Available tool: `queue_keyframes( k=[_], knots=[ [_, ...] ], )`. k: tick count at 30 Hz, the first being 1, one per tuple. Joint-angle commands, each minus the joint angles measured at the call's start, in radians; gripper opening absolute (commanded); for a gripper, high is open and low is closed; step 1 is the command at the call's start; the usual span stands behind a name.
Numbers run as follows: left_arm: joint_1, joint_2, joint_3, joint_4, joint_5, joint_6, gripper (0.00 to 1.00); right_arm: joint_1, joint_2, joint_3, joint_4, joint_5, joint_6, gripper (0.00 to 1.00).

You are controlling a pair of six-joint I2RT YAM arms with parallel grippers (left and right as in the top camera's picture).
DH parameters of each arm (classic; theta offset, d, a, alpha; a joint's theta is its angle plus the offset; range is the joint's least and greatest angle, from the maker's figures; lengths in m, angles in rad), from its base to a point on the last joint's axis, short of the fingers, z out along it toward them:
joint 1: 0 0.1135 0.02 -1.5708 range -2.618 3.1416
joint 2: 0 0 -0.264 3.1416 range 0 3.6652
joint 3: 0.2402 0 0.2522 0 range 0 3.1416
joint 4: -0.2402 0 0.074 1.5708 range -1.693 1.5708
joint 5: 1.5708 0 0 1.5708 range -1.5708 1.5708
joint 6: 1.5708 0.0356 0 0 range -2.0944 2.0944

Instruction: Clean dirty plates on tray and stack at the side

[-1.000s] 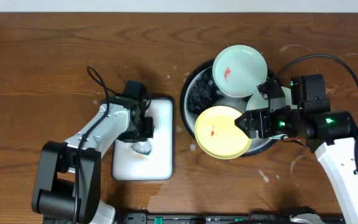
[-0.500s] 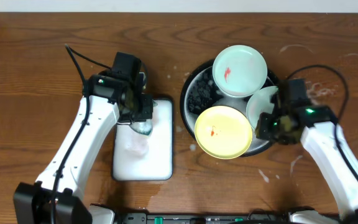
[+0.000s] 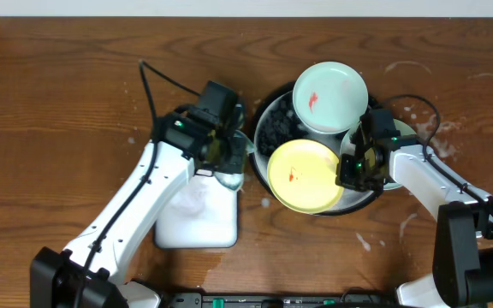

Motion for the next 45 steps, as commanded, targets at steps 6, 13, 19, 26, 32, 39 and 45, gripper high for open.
queue_keyframes(
  k=[6,13,19,26,32,39,45],
  knots=[
    [-0.04,0.025,0.012,0.076,0.013,-0.069,0.08,0.014,0.014,-0.004,0.096,0.098,0.076,0.01],
    [-0.107,0.133,0.012,0.209,0.091,-0.122,0.08,0.036,0.014,-0.004,0.091,0.105,0.059,0.01],
    [-0.189,0.32,0.012,0.388,0.186,-0.2,0.09,0.058,0.014,-0.004,0.092,0.111,0.053,0.01],
    [-0.208,0.505,0.012,0.51,0.204,-0.325,0.1,0.06,0.014,-0.004,0.091,0.111,0.053,0.01],
    [-0.181,0.574,0.015,0.462,0.103,-0.332,0.08,0.06,0.014,-0.004,0.084,0.111,0.048,0.01],
    [-0.099,0.535,0.137,0.224,-0.205,-0.337,0.08,0.06,0.014,-0.004,0.076,0.138,0.031,0.01],
    [-0.118,0.536,0.165,0.27,-0.227,-0.293,0.08,0.06,0.014,-0.004,0.065,0.15,-0.018,0.01]
  ],
)
